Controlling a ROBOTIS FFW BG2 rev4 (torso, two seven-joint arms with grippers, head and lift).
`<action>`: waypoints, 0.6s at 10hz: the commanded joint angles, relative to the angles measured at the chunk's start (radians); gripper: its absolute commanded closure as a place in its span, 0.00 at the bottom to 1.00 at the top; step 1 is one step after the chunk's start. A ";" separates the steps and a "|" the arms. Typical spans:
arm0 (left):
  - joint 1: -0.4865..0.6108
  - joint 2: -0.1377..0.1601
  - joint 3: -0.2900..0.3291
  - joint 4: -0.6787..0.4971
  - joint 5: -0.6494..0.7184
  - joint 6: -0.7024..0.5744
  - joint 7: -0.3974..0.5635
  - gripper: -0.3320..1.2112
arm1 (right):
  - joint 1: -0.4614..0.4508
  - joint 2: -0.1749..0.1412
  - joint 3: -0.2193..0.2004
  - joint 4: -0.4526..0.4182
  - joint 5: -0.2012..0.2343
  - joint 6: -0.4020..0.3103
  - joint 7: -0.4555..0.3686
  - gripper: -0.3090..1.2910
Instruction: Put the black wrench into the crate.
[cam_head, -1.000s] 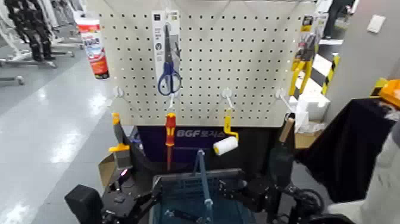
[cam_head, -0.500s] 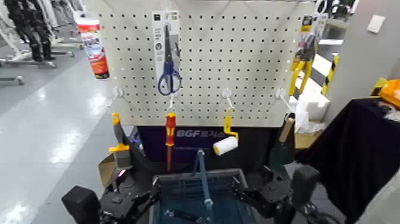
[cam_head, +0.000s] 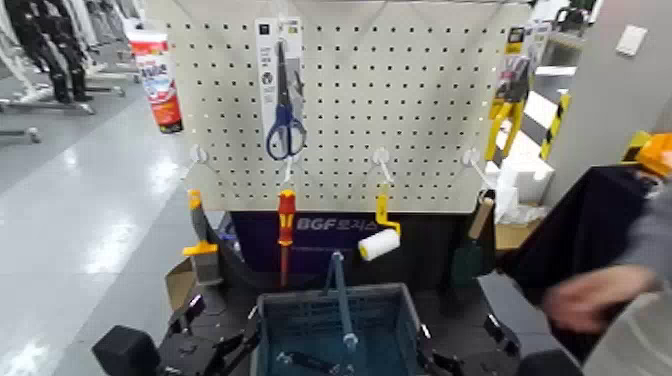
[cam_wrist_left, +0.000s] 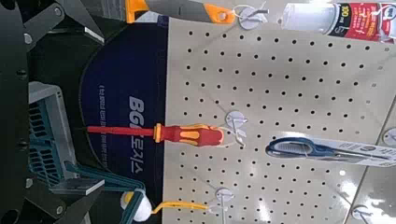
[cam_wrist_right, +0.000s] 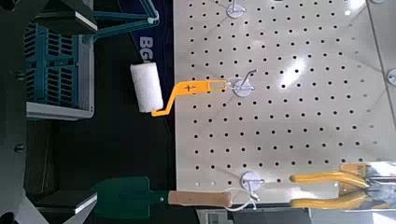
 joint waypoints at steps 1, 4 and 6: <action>0.023 -0.001 0.001 0.003 0.003 -0.005 0.010 0.36 | 0.055 0.004 0.005 -0.012 0.041 -0.053 -0.061 0.26; 0.020 0.000 0.000 0.003 0.000 -0.001 0.010 0.36 | 0.053 -0.001 0.009 -0.032 0.037 0.005 -0.058 0.27; 0.020 0.000 -0.002 0.003 0.000 0.002 0.008 0.36 | 0.052 -0.004 0.008 -0.031 0.035 -0.003 -0.048 0.27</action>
